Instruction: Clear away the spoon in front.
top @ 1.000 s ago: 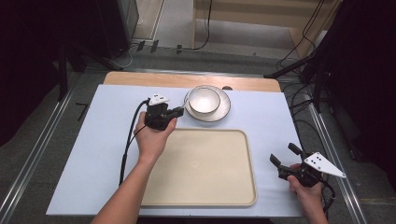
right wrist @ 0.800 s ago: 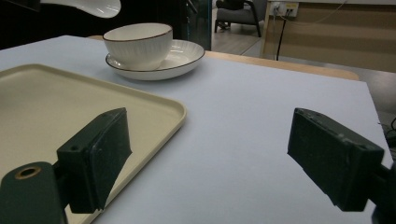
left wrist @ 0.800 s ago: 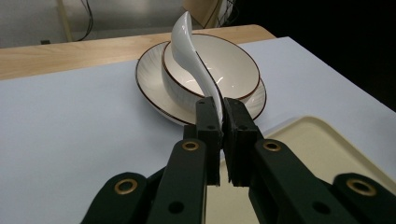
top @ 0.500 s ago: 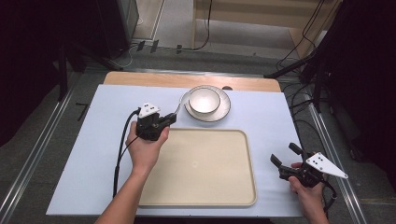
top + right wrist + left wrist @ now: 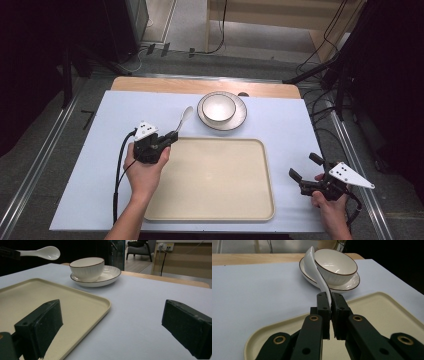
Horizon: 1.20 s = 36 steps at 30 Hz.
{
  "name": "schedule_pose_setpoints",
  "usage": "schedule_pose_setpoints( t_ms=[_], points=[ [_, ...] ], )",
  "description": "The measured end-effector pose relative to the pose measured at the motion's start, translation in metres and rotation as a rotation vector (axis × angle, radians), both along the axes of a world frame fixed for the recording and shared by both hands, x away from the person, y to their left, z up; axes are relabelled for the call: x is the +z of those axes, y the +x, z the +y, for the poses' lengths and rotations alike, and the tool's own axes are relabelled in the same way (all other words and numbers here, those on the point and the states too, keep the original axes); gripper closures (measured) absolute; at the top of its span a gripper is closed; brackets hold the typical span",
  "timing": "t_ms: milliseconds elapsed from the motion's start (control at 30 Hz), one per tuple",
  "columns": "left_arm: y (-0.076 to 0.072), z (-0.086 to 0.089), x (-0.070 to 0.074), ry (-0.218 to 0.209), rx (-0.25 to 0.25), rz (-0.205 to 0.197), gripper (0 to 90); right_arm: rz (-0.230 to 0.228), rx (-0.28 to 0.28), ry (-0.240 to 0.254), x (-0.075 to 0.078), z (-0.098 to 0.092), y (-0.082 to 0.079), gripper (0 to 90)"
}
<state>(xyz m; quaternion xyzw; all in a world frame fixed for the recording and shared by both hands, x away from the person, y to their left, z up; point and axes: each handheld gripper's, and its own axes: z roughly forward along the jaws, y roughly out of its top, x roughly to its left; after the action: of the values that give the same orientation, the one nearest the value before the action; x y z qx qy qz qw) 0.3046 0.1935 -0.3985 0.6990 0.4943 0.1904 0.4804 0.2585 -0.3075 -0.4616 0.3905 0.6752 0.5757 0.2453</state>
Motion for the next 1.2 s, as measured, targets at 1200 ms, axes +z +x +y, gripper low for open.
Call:
schedule_pose_setpoints(
  t_ms=[1200],
  points=[
    [-0.07, 0.033, -0.027, 0.003, 0.133, -0.01, 87.0, 0.018, 0.02, -0.017, 0.0, 0.005, 0.002, 0.5]
  ],
)
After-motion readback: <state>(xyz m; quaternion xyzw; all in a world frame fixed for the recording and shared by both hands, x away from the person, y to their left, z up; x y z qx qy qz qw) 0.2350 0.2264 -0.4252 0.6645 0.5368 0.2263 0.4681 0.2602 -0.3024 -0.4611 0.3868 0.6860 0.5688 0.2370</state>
